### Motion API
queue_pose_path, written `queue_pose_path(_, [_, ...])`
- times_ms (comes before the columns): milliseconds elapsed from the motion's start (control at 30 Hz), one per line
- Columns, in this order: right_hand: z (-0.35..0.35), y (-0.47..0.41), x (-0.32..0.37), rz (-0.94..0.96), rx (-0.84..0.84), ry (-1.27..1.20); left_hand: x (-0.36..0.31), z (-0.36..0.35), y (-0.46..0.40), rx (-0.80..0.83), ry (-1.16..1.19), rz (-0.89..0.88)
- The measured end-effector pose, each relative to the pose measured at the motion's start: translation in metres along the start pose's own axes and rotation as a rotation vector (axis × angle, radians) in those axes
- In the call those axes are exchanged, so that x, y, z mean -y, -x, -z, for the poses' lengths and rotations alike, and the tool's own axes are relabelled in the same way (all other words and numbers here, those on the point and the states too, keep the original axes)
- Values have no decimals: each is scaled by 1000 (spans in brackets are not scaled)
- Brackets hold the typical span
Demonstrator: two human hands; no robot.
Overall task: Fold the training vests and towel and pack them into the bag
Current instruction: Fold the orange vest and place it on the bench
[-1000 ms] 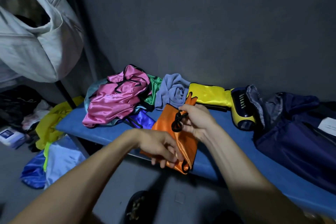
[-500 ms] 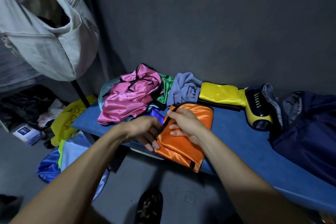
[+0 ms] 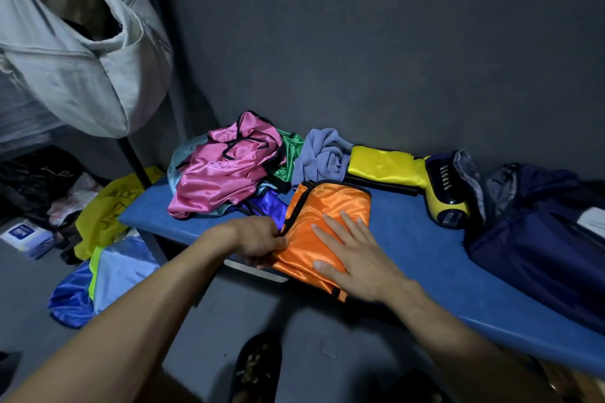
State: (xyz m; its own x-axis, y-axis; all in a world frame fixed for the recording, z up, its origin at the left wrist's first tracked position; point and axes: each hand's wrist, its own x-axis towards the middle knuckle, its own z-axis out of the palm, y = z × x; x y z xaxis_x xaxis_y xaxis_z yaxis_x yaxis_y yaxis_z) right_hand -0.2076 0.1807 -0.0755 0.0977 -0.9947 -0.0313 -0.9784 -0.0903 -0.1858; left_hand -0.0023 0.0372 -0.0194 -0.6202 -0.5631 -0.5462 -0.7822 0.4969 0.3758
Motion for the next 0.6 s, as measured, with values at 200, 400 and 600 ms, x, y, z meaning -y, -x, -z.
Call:
queue_pose_path(200, [-2, 8, -3, 118, -69, 88, -9, -4, 8, -642, -436, -459])
queue_pose_path(400, [-11, 26, -10, 208, -60, 212, 17, -44, 2, -419, -628, -593])
queue_pose_path(600, [-19, 27, -11, 217, -130, 225, 46, -73, -7, -687, -663, -680])
